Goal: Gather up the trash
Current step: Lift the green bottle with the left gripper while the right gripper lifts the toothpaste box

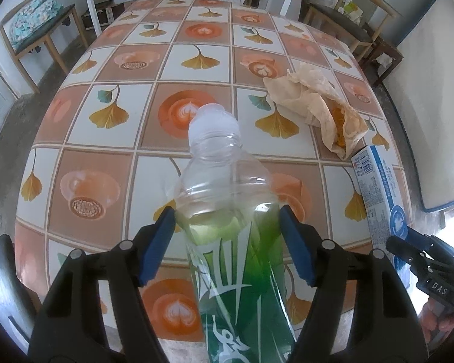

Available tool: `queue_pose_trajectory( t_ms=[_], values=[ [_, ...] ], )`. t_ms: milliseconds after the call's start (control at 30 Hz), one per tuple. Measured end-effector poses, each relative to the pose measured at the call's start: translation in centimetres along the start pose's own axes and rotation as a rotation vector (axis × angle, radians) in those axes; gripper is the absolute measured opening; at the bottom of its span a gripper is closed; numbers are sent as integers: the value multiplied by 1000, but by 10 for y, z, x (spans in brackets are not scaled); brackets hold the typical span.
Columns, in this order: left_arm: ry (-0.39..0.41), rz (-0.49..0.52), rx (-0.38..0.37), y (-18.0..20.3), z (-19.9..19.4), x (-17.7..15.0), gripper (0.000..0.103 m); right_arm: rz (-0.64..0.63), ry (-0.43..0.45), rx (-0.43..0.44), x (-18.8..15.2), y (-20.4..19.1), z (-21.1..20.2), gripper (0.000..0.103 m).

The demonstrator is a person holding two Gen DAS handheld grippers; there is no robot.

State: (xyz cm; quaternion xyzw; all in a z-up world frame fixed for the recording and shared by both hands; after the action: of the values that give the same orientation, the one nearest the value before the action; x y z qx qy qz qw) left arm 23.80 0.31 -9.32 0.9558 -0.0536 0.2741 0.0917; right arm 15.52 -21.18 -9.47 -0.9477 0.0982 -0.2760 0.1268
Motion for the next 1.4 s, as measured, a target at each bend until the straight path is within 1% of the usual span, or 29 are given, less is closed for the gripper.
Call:
queue_pose_trajectory(
  t_ms=[367, 667, 1000, 1233, 1400],
  values=[
    [5, -7, -17, 1, -1, -2, 67, -27, 14, -21, 4, -5, -2, 50],
    [-2, 9, -19, 4, 1, 1, 67, -49, -5, -43, 6, -5, 11, 50],
    [-20, -17, -61, 2, 5, 1, 67, -92, 2, -76, 9, -10, 23, 50],
    [-25, -41, -84, -1, 4, 0, 67, -90, 22, -66, 12, -9, 19, 49],
    [7, -44, -106, 1, -6, -1, 67, -72, 53, -38, 16, -8, 9, 49]
  ],
)
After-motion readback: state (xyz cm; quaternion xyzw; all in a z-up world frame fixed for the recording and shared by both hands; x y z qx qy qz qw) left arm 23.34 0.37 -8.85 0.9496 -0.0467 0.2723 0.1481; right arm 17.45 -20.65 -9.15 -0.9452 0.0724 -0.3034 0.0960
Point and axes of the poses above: each gripper's, at about its wrist camera, not at the fingertips, and z roughly the way its jaws point, y to its right, x to its top, the point moved 6 cm from there along z, roughly the way its jaws point, and after that the axes turned 10 degrees about y, right-handed, at the moved point
